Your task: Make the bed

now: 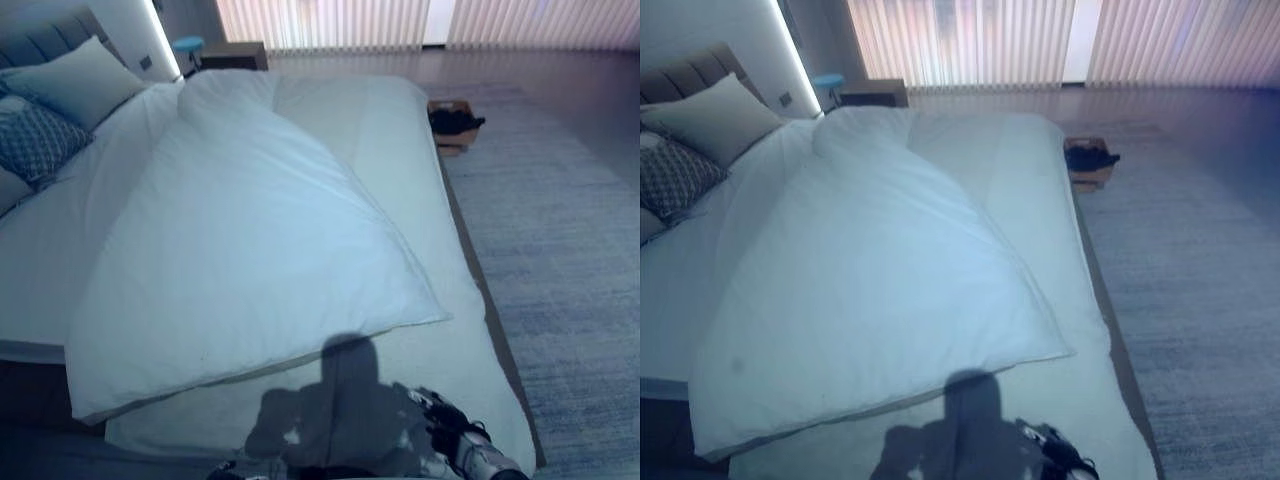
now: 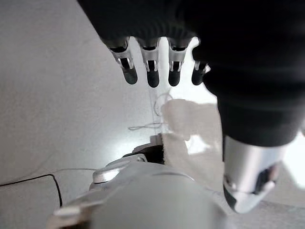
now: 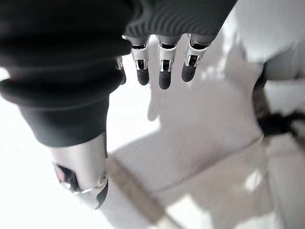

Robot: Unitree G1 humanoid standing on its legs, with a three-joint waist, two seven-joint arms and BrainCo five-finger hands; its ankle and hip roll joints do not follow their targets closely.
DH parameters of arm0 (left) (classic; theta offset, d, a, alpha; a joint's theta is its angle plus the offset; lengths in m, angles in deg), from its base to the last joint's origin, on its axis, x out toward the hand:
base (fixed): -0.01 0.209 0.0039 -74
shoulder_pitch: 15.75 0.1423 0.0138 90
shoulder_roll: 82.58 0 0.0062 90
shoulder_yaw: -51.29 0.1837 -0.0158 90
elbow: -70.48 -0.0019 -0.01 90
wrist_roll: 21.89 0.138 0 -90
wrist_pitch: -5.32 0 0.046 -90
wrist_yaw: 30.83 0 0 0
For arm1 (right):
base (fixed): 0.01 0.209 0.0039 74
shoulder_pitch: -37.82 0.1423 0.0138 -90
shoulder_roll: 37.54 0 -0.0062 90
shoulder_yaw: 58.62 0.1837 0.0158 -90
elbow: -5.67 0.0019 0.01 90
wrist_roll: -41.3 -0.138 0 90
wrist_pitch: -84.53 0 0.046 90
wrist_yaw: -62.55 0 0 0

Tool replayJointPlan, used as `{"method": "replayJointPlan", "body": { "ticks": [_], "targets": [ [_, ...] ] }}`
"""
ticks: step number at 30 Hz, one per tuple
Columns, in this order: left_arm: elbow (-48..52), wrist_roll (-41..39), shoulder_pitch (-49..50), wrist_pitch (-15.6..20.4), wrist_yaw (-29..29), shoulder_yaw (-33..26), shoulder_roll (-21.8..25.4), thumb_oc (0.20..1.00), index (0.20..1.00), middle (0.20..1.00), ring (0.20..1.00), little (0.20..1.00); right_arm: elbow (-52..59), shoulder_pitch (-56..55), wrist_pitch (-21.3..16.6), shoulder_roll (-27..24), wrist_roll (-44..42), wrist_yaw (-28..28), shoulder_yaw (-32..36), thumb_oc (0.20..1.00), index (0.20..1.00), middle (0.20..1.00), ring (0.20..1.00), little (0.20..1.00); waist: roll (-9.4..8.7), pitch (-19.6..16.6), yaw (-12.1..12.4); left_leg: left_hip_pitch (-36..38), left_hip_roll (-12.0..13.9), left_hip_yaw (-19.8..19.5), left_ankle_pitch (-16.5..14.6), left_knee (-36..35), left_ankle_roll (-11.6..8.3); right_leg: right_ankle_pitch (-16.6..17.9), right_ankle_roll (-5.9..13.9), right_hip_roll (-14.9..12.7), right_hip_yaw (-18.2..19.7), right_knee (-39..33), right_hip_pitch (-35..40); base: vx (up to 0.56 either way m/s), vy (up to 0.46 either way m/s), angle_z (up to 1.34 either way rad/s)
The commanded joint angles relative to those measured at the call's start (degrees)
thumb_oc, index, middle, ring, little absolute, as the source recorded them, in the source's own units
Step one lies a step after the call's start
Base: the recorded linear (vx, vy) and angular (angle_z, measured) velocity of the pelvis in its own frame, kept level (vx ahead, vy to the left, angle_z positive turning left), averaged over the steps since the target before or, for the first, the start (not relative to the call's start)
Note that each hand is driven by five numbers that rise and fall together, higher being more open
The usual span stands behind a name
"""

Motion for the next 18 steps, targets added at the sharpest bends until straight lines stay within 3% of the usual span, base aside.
{"method": "replayJointPlan", "body": {
  "ticks": [1,9,18],
  "targets": [
    [-1.8,-2.8,-4.6,0.9,1.6,2.1,-0.7,1.000,1.000,1.000,1.000,1.000,2.7,4.1,-3.2,1.5,-6.9,-1.0,-1.0,1.000,1.000,1.000,1.000,1.000,-2.29,2.2,0.6,-1.5,-1.6,-2.1,2.3,-2.8,-1.56,1.1,4.86,-3.7,-0.2,3.0,0.9,-0.02,-0.007,0.21],
    [1.9,-7.7,-7.8,1.5,3.3,6.1,-1.0,1.000,1.000,1.000,1.000,1.000,1.5,15.7,-6.4,3.9,-17.1,-4.6,-0.3,1.000,1.000,1.000,1.000,1.000,-1.48,6.2,3.4,-7.7,-2.2,-4.3,4.0,-2.8,-1.81,2.4,4.88,-4.2,-2.1,2.0,-3.4,0.01,-0.015,0.17],
    [7.4,-12.3,-7.5,2.7,4.0,10.0,-1.1,1.000,1.000,1.000,1.000,1.000,-5.2,34.5,-11.4,1.3,-25.6,-8.3,8.3,1.000,1.000,1.000,1.000,1.000,1.12,10.8,7.8,-15.1,-2.7,-5.8,4.7,-1.9,-1.78,2.6,5.04,-5.3,-3.5,2.4,-9.4,0.01,0.012,0.16]
  ]
}}
